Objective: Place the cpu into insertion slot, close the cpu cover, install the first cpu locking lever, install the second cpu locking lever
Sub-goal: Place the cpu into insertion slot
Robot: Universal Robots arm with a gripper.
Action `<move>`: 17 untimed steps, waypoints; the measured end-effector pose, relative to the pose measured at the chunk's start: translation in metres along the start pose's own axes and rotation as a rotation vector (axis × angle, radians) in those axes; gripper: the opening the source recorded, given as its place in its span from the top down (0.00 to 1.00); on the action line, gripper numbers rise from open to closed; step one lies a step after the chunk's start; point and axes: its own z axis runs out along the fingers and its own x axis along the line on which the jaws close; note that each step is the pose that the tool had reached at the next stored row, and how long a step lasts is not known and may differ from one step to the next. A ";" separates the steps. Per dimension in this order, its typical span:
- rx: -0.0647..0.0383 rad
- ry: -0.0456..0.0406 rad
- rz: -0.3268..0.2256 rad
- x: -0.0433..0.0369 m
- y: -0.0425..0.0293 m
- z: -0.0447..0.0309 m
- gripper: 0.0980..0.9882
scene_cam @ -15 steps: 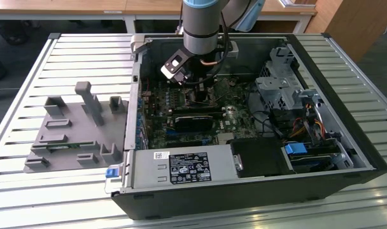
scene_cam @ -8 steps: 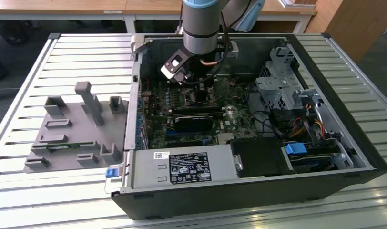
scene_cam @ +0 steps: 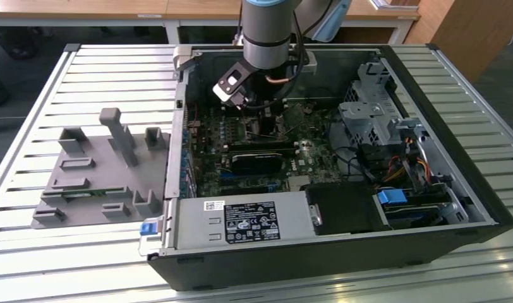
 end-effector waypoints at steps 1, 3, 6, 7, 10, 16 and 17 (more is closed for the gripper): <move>0.000 0.0000 0.000 0.0000 0.0002 -0.0013 0.38; 0.001 0.0003 0.000 0.0001 0.0005 -0.0036 0.52; 0.003 0.0003 0.000 0.0002 0.0011 -0.0074 0.65; 0.004 0.0003 0.000 0.0002 0.0012 -0.0082 0.65; 0.005 0.0002 0.000 0.0003 0.0014 -0.0093 0.78; 0.006 0.0002 0.000 0.0003 0.0015 -0.0112 0.99; 0.006 0.0002 0.000 0.0003 0.0015 -0.0116 0.99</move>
